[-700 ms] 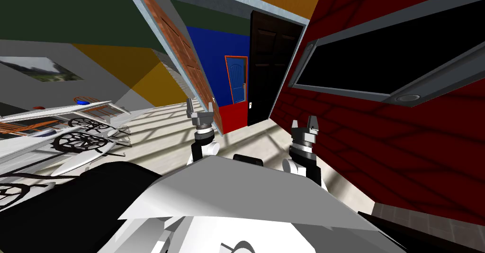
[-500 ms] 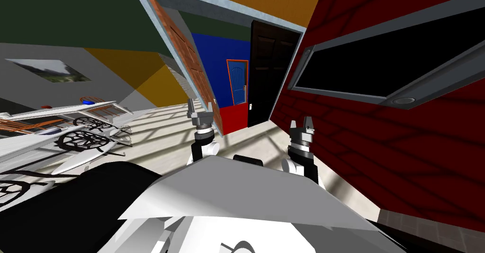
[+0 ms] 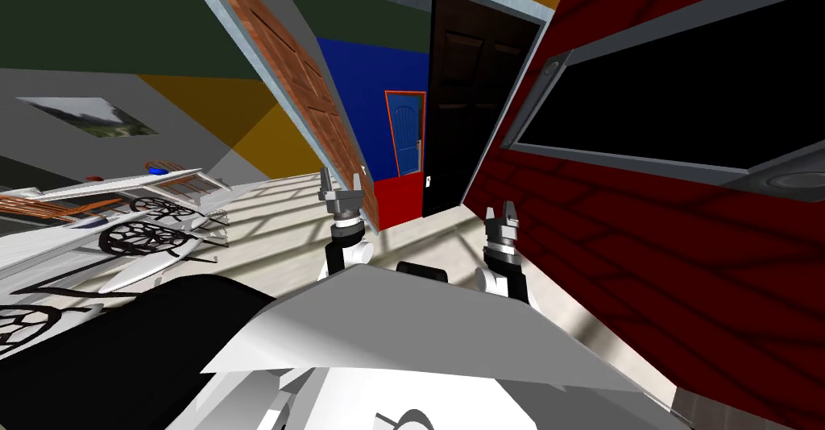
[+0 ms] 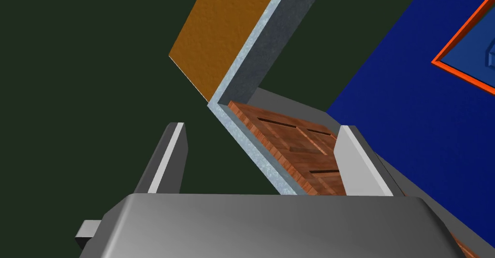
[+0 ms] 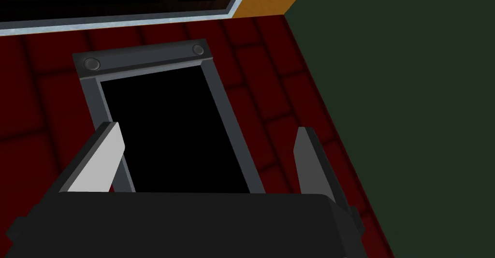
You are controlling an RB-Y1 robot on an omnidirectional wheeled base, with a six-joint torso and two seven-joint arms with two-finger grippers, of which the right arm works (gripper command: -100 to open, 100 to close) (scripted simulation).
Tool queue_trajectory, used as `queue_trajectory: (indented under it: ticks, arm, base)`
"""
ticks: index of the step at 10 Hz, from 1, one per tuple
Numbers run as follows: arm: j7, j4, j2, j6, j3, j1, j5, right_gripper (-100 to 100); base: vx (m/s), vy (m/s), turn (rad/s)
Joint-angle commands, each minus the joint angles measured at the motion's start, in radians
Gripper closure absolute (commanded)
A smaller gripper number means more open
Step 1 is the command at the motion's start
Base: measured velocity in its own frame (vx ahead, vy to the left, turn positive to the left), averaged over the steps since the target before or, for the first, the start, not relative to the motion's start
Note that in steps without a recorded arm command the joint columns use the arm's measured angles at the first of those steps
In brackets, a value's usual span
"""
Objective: Push the door open
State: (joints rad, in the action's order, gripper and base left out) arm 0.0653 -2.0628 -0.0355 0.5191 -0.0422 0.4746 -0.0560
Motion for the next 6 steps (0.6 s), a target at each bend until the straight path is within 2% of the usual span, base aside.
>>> queue_trajectory:
  ticks: [1, 2, 6]
  arm:
    - [-0.002, 0.035, -0.005, 0.005, -0.005, -0.014, 0.004, -100]
    - [-0.004, 0.074, -0.011, 0.012, -0.008, -0.030, 0.007, -100]
    - [-0.009, 0.162, -0.022, 0.028, -0.015, -0.066, 0.014, -100]
  base:
    - [0.122, -0.019, 0.064]
    - [0.133, -0.023, 0.073]
    - [0.109, -0.033, 0.054]
